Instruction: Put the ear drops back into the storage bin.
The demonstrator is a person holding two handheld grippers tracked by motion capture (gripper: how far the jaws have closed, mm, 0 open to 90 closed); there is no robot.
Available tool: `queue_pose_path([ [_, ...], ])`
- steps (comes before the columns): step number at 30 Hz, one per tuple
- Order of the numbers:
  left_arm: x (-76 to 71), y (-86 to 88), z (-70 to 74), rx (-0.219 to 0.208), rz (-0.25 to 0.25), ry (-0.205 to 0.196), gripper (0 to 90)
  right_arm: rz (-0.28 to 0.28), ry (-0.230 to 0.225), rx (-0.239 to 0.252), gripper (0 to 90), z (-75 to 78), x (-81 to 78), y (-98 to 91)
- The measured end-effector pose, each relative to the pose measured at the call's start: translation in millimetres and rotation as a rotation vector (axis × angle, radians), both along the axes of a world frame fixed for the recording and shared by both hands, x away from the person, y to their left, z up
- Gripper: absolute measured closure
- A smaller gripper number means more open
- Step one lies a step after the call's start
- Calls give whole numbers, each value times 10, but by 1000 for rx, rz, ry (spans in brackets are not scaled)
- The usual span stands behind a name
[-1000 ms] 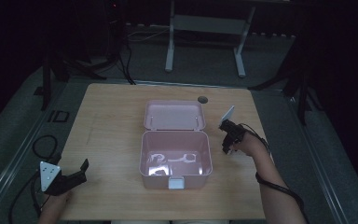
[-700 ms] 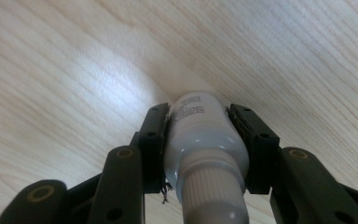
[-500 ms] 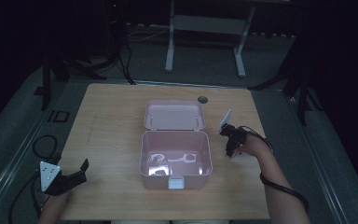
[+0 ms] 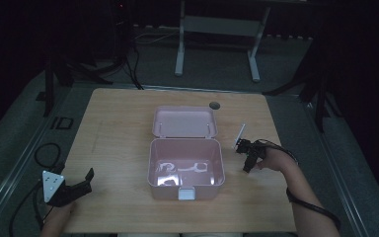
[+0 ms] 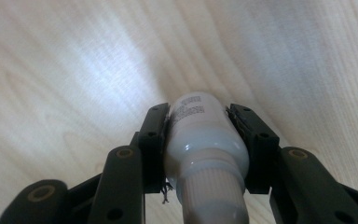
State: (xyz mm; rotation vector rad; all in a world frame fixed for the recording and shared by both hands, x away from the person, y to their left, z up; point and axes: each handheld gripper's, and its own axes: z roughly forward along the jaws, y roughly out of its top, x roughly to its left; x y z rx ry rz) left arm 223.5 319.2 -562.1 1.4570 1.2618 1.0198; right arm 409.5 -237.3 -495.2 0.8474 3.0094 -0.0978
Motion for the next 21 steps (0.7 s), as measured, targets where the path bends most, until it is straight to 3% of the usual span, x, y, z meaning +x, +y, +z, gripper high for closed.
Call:
queue_pose_path([
  [6,2,0,0,0,1,1,4,130,13,52,592,35,-157,-28],
  [9,2,0,0,0,1,1,4,204,-4,61,593,40,-241,-33],
  [15,3,-1,0,-1,3,1,4,316,-46,2,593,49,-387,-3],
  [21,3,0,1,-1,4,3,4,429,-52,9,593,84,-536,41],
])
